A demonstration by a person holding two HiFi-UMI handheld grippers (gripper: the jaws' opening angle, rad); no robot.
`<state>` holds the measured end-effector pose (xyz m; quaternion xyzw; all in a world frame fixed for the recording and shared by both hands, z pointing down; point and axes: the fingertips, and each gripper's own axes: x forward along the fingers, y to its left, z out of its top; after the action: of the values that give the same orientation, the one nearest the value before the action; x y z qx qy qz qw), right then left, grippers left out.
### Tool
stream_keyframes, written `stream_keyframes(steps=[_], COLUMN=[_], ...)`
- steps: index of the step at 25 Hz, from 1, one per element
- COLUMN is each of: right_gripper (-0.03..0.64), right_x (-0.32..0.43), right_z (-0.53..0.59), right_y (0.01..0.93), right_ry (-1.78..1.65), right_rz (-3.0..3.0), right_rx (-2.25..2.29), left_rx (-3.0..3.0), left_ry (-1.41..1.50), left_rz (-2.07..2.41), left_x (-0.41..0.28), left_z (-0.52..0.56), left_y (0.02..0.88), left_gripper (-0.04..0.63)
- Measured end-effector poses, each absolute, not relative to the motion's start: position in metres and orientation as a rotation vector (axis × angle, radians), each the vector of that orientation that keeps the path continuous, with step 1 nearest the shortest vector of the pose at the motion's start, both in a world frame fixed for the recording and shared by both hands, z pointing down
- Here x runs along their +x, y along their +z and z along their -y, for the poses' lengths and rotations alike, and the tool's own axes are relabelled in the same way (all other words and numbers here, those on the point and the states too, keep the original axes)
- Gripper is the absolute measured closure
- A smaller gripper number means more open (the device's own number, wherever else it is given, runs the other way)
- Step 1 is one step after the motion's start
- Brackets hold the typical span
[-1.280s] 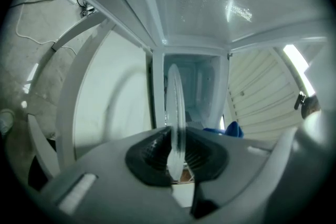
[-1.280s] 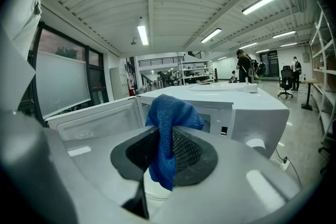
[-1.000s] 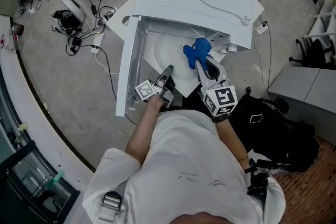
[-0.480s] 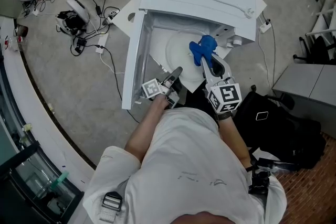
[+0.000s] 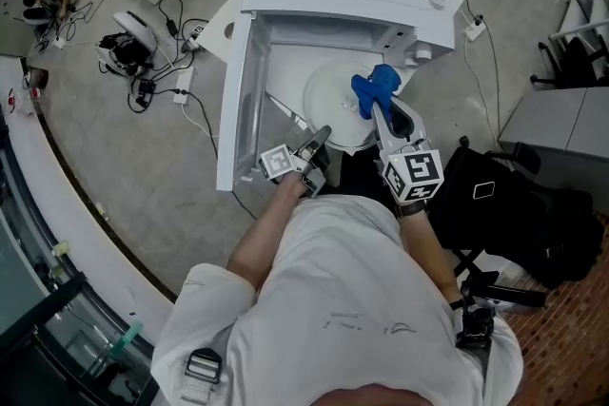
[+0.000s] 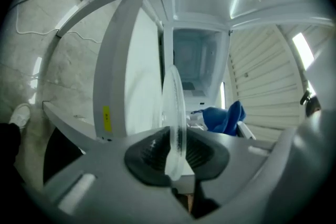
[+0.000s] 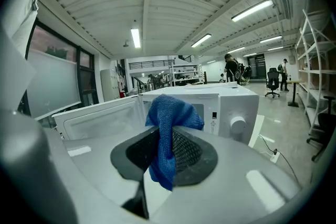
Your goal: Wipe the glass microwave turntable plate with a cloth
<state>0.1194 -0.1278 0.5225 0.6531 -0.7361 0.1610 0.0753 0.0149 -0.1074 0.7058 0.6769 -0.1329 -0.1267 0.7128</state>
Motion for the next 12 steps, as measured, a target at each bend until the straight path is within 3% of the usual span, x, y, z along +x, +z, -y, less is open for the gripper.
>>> stream_keyframes(steps=[12], right_gripper=[0.546], right_x=[0.121], right_z=[0.129], right_y=[0.547], right_ry=[0.537], right_rz=[2.185], right_rx=[1.846], left_rx=[1.474], left_ry=[-0.262], left_rz=[0.411], left_x=[0.021], left_z=[0.109], left_y=[0.743], left_gripper=[0.577])
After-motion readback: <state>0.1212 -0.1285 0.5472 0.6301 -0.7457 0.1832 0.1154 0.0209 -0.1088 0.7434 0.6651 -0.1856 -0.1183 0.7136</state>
